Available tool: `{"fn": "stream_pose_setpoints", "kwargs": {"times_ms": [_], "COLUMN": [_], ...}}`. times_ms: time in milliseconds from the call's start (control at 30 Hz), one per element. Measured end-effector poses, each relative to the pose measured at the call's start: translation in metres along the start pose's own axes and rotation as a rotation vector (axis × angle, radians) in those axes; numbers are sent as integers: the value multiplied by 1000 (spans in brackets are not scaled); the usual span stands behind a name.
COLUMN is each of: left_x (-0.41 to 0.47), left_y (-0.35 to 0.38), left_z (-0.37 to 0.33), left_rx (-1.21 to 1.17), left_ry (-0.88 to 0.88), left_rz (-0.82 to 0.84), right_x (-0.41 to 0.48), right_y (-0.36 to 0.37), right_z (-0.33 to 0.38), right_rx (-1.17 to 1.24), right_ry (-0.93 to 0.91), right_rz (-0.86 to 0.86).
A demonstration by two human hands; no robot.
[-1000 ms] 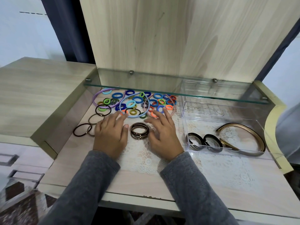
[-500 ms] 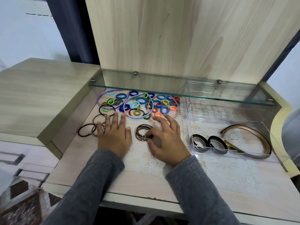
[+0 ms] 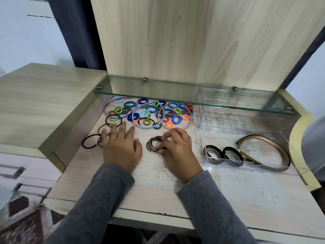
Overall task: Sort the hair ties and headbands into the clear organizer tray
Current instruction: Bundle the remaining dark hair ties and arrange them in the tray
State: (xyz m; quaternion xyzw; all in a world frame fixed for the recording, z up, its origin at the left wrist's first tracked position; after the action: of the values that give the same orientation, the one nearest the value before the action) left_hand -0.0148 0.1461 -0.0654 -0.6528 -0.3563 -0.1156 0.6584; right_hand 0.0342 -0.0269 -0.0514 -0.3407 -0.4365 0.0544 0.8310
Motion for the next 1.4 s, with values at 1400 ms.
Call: {"fn": "stream_pose_setpoints", "kwargs": {"times_ms": [1400], "left_x": [14], "left_y": [-18], "left_z": [-78], "left_rx": [-1872], "left_ry": [-1000], "left_rz": [355], "right_x": [10], "right_y": [-9], "right_z": [-22], "right_rx": [774], "right_ry": [654], "right_rz": [-180]}}
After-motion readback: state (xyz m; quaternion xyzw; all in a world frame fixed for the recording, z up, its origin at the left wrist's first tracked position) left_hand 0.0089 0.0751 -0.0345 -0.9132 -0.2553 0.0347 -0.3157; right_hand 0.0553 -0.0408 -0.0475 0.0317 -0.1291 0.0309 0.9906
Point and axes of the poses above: each hand's wrist, its own x-axis towards the middle knuckle, its own y-axis out of the palm, z = x × y, the point moved 3 cm from there along x, towards the middle knuckle, and after that the axes turned 10 degrees about -z, right-handed, at the moved point
